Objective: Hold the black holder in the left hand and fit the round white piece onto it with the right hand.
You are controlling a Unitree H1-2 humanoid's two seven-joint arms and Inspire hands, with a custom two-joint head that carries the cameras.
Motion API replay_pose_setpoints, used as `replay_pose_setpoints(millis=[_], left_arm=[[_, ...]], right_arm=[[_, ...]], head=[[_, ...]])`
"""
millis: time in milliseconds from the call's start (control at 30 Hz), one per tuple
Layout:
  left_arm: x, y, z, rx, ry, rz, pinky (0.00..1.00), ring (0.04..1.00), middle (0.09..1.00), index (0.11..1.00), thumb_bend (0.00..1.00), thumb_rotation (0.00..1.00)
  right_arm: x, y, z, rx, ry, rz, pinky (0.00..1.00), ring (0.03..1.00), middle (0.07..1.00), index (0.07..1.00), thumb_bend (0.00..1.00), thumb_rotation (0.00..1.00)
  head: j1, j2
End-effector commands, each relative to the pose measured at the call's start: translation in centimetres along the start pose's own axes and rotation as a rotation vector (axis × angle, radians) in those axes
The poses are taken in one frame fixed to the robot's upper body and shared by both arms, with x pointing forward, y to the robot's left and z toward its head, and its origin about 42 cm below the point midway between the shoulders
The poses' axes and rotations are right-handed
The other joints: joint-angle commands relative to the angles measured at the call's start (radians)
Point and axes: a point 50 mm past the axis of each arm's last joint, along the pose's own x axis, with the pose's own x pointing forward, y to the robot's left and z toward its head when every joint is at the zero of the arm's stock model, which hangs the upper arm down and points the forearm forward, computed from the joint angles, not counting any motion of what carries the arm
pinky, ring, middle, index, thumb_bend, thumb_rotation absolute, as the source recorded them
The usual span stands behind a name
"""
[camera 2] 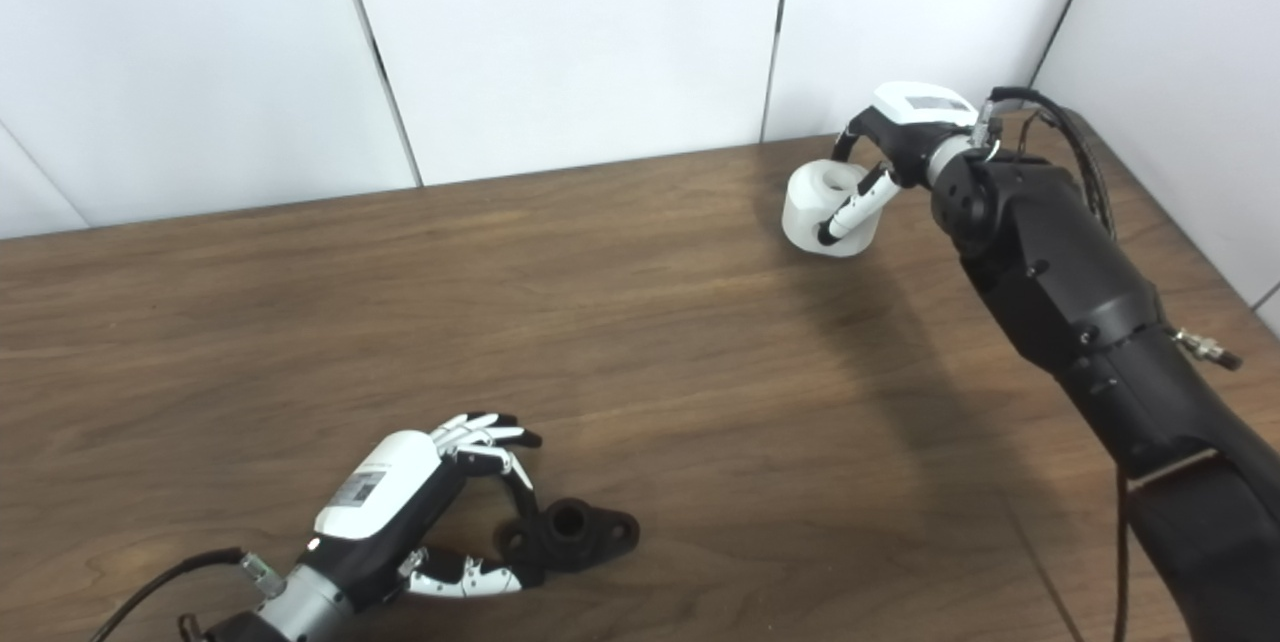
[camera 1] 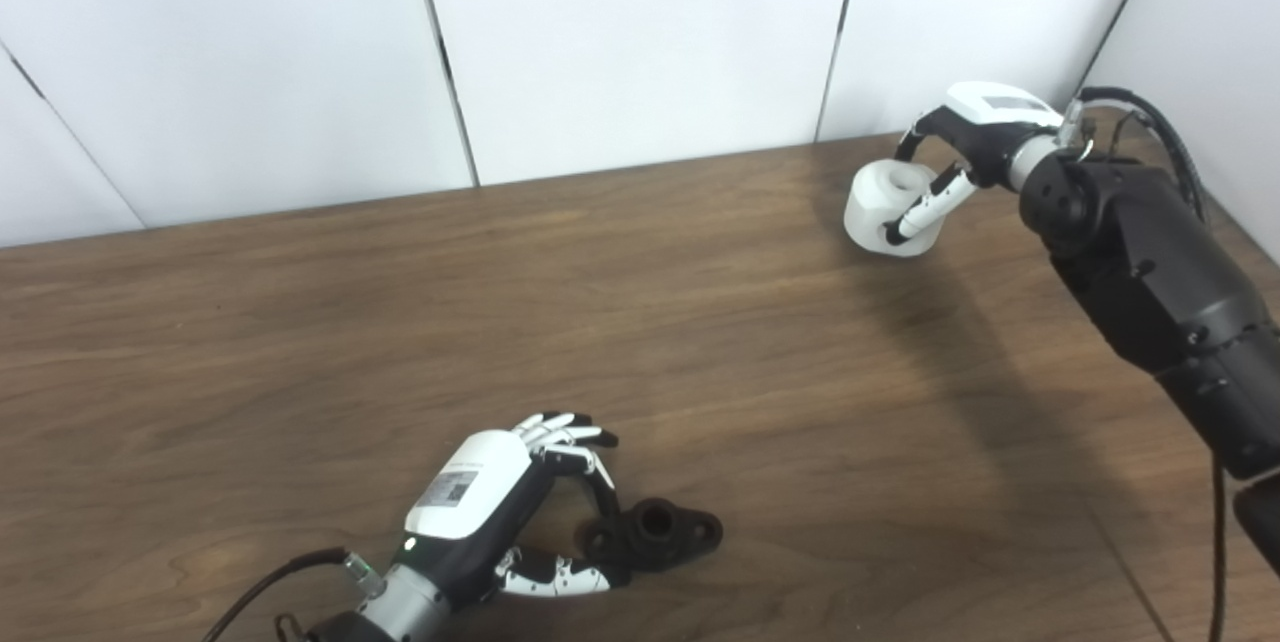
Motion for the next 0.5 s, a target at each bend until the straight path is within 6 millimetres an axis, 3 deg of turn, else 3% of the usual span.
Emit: replay_pose_setpoints(millis=[0,467], left_arm=[[-0.67,-1.08,-0.2,-0.022,0.029,-0.071,0.92,0.913,0.833,0.489,0.51,0.06],[-0.66,-0.88,-0.04,-0.028,0.034,-0.078,0.92,0.918,0.836,0.49,0.51,0.06]], right_arm=[[-0.36,-3.07,-0.16,-0.027,-0.009,-0.091,0.88,0.984,0.912,0.705,0.88,0.35],[-0.41,-2.98,-0.18,-0.002,-0.01,-0.106,0.88,0.976,0.903,0.668,0.87,0.32]], head=[[0.001,0.0],[0.001,0.007]])
